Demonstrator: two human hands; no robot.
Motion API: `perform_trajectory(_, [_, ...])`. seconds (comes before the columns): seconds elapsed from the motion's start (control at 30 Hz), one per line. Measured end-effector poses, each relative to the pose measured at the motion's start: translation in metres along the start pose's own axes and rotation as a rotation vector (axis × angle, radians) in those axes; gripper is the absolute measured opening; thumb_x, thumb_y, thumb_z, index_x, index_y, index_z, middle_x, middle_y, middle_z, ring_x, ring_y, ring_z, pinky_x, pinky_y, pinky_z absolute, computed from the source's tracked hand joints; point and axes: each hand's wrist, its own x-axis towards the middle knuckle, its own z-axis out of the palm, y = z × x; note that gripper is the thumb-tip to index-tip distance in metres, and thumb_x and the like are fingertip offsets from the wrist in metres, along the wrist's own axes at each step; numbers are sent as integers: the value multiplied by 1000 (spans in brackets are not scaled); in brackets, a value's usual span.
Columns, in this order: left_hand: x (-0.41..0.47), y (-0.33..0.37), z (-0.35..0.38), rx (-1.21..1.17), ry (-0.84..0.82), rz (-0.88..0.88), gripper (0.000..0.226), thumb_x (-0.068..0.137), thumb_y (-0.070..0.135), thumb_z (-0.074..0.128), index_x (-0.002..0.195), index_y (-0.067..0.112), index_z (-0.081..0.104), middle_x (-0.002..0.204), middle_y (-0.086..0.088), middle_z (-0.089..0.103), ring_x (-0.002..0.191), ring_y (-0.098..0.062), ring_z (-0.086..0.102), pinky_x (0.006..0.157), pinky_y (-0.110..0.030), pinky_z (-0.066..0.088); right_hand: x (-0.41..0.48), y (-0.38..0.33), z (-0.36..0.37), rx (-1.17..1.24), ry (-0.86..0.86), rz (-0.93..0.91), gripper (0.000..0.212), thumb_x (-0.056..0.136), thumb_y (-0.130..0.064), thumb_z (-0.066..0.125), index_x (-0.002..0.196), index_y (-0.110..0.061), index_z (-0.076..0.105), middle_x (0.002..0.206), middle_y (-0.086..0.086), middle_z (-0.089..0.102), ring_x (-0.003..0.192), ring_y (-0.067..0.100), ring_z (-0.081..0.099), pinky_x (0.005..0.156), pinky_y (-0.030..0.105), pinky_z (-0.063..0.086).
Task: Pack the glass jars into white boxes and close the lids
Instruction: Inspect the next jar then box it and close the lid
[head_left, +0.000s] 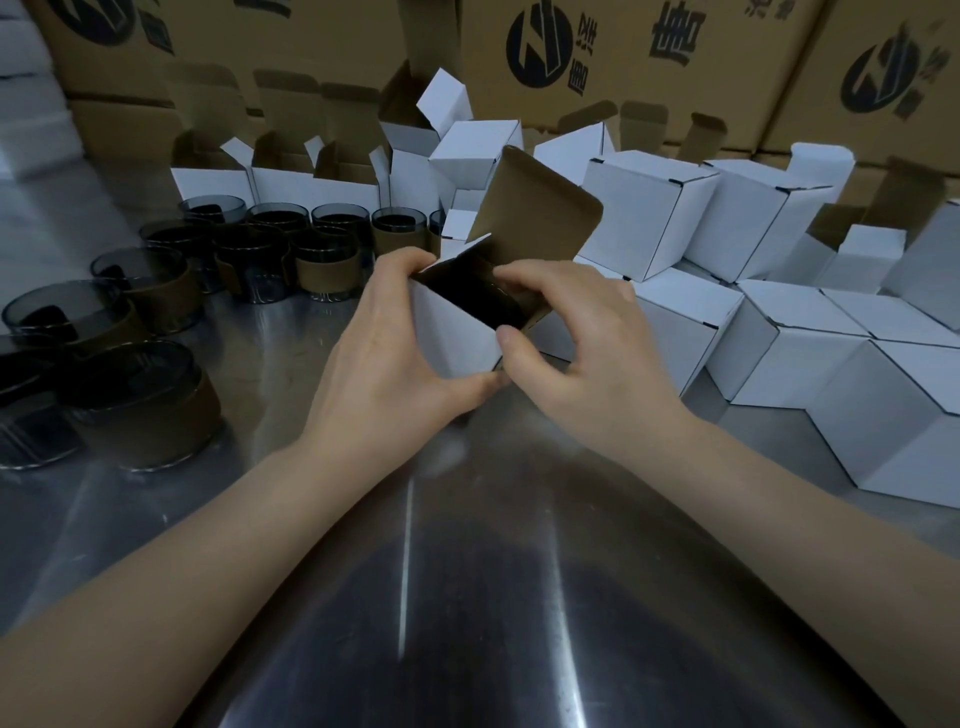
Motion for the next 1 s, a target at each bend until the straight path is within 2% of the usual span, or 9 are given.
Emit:
perform_trajectory(0.07, [0,0,0,-16,5,-14,84,59,58,79,122,34,28,116,14,42,97,7,44,74,1,38,0,2,1,-8,47,-32,38,85,-22,61,121,-10,63,117,4,63,114,18,53,96,32,38])
perform_trajectory(0.17, [1,-3,2,-9,22,-67,90,58,53,81,127,25,31,120,10,41,108,-3,44,77,-6,38,1,5,1,-24,123,-29,42,83,-22,64,122,-5,61,119,13,56,114,20,50,93,23,41])
perform_trajectory(0.33, [2,-7,2,-2,-7,-73,98,57,51,83,133,22,30,131,4,40,118,-7,41,84,-5,31,1,5,2,37,49,51,46,84,-26,63,126,-8,56,121,6,58,109,8,49,89,10,39])
perform_trajectory(0.53, [3,-7,-2,14,-32,-45,87,60,54,78,131,22,37,127,2,41,108,2,37,80,1,33,-1,9,4,101,-38,76,36,87,-22,58,122,-11,60,117,-2,62,109,9,54,91,12,38])
perform_trajectory(0.67, [3,-5,-4,39,-39,-19,79,63,67,70,125,27,44,121,5,40,103,3,38,77,-12,37,0,13,4,89,-16,53,27,86,-15,55,108,-8,70,113,0,68,109,15,59,96,20,41])
perform_trajectory(0.73, [3,-5,-4,52,-49,-37,70,68,72,67,122,30,48,118,9,38,100,5,37,75,-16,39,1,15,4,110,-17,73,28,85,-13,54,106,-8,72,113,-1,68,110,14,59,97,21,42])
perform_trajectory(0.87, [3,-4,-5,-6,-52,-58,39,81,63,53,110,37,57,115,10,42,97,3,46,73,-9,38,3,16,3,205,-10,166,27,86,-13,52,99,-10,76,113,-1,70,112,11,61,100,22,44])
perform_trajectory(0.93, [4,-3,-6,-60,-33,-57,23,93,46,53,107,30,64,114,4,46,94,2,49,73,-3,35,4,17,2,260,5,211,22,90,-10,56,95,-12,77,110,-1,69,109,9,61,98,22,45])
perform_trajectory(1.0, [5,-2,-6,-84,-20,-66,16,99,28,53,105,24,67,116,1,48,92,-1,50,74,-1,35,5,17,2,303,5,248,19,92,-6,60,92,-15,76,109,-2,62,103,8,59,88,16,47])
